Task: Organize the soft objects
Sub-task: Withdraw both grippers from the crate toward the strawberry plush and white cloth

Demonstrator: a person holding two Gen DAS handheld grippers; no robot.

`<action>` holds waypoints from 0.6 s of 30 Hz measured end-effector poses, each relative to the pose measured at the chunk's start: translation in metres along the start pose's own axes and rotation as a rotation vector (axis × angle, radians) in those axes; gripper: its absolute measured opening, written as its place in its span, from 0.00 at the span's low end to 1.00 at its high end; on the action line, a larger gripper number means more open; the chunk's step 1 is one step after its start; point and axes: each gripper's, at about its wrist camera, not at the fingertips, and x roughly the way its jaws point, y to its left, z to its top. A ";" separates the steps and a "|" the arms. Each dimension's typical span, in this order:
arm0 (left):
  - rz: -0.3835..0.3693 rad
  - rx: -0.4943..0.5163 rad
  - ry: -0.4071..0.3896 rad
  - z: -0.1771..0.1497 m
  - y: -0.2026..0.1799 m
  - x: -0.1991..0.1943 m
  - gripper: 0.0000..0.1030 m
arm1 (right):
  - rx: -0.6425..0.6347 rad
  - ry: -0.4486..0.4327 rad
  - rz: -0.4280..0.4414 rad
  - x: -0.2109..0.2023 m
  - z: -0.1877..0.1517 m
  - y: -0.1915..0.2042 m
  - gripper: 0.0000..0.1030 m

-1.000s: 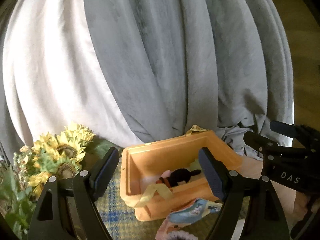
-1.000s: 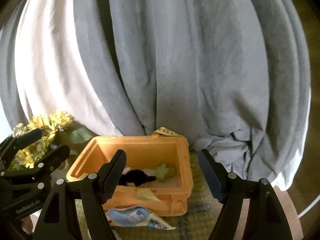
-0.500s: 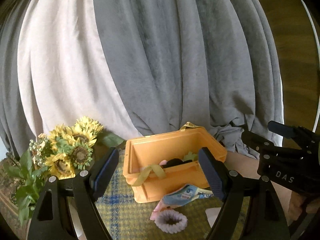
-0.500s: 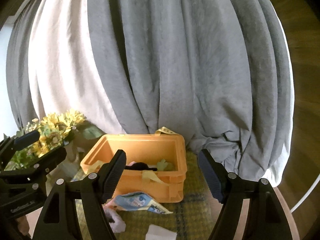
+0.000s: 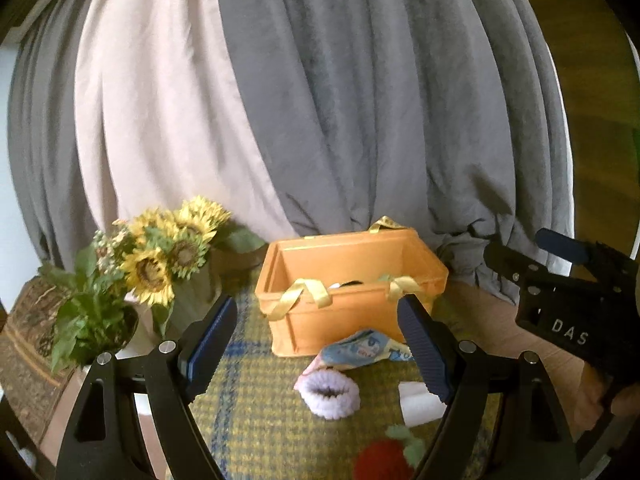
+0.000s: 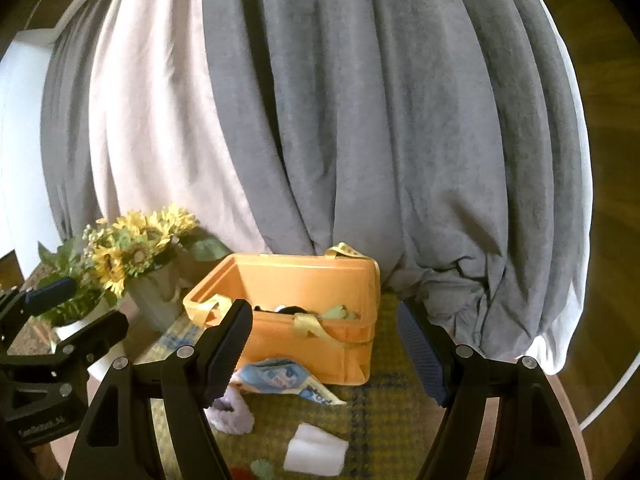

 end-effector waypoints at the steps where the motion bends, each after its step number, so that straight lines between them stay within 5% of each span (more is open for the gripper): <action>1: 0.007 -0.003 0.004 -0.003 -0.002 -0.002 0.80 | -0.003 0.002 0.008 0.000 -0.001 -0.001 0.73; 18: 0.145 -0.100 0.096 -0.059 -0.041 -0.011 0.80 | -0.104 0.091 0.185 0.016 -0.043 -0.024 0.73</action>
